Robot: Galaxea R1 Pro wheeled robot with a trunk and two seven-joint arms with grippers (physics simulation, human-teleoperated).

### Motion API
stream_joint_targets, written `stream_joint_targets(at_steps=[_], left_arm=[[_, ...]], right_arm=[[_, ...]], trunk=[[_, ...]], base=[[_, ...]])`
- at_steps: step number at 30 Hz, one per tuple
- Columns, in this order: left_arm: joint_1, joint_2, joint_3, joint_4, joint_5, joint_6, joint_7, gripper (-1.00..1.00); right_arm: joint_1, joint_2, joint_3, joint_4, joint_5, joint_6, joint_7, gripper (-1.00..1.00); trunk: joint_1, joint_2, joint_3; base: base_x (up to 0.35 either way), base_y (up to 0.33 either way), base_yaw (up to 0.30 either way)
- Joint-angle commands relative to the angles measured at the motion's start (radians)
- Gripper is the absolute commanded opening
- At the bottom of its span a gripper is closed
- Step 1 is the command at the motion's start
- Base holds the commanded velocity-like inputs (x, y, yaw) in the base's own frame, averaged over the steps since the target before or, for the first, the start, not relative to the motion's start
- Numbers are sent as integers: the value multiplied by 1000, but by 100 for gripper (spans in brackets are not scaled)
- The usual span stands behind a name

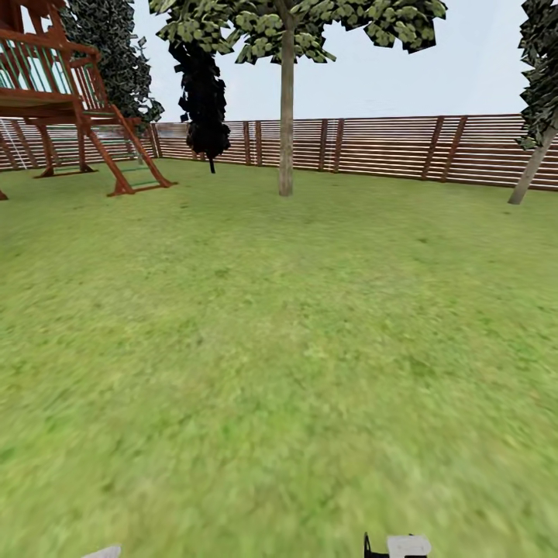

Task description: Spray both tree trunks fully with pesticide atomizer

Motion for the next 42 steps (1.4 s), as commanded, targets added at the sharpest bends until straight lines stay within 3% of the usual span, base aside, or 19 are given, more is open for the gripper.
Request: stream_joint_targets(at_steps=[1,42], left_arm=[[0,0,1,1,5,-3,-1,-100],[-1,0,1,1,6,-3,-1,-100]], right_arm=[[-1,0,8,1,3,0,-10,100],[-1,1,8,1,3,0,-10,100]], trunk=[[0,0,-1],[0,0,-1]], base=[[339,0,0],[339,0,0]])
